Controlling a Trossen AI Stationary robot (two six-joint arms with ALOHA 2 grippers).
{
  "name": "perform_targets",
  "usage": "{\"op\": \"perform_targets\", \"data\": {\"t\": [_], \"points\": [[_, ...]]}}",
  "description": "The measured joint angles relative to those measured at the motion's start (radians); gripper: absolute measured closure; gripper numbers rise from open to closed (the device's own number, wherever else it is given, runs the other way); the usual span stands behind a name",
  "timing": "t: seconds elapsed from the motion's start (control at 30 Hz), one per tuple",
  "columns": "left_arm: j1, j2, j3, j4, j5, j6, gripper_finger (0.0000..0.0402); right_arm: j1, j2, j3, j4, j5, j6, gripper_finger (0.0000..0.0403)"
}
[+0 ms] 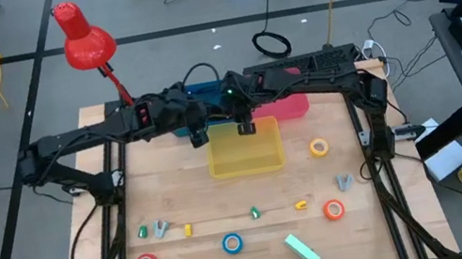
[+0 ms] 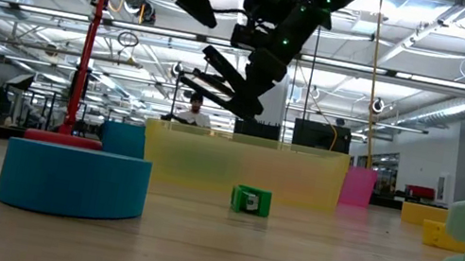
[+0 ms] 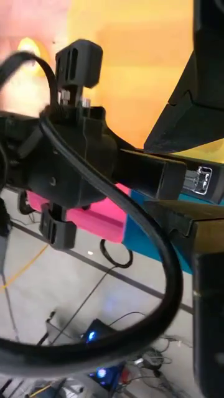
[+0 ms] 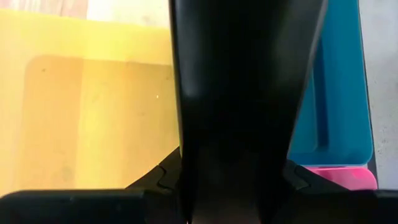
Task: Pick and place Stapler, Stapler remover, tape
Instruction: Put the black stapler into the blue bin
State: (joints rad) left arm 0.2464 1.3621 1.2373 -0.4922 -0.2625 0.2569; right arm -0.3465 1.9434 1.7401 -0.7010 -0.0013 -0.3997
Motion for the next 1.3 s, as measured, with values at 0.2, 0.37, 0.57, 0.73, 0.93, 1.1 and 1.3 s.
{"op": "perform_targets", "data": {"t": [0.2, 0.37, 0.57, 0.73, 0.93, 1.1, 1.3], "points": [[0.018, 0.0, 0.0, -0.037, 0.009, -0.033, 0.0263, 0.008, 0.0, 0.0, 0.0, -0.001, -0.006, 0.0283], [0.023, 0.0, 0.0, -0.036, 0.053, -0.059, 0.0219, 0.008, 0.0, 0.0, 0.0, 0.001, -0.006, 0.0283], [0.023, 0.009, 0.001, -0.032, 0.079, -0.036, 0.0151, 0.008, 0.0, 0.0, 0.0, 0.002, -0.006, 0.0283], [0.022, 0.044, 0.001, -0.019, 0.078, -0.019, 0.0113, 0.016, 0.0, 0.0, 0.0, 0.004, -0.008, 0.0283], [0.019, 0.086, 0.001, 0.031, 0.08, 0.006, 0.0092, 0.037, -0.002, -0.001, 0.0, 0.004, -0.009, 0.0283], [0.017, 0.105, 0.001, 0.045, 0.08, 0.012, 0.0093, 0.042, -0.002, -0.001, 0.0, 0.031, -0.009, 0.0283], [0.016, 0.104, 0.0, 0.042, 0.09, 0.009, 0.0111, 0.052, -0.002, -0.001, 0.001, 0.031, -0.007, 0.0283]]}}
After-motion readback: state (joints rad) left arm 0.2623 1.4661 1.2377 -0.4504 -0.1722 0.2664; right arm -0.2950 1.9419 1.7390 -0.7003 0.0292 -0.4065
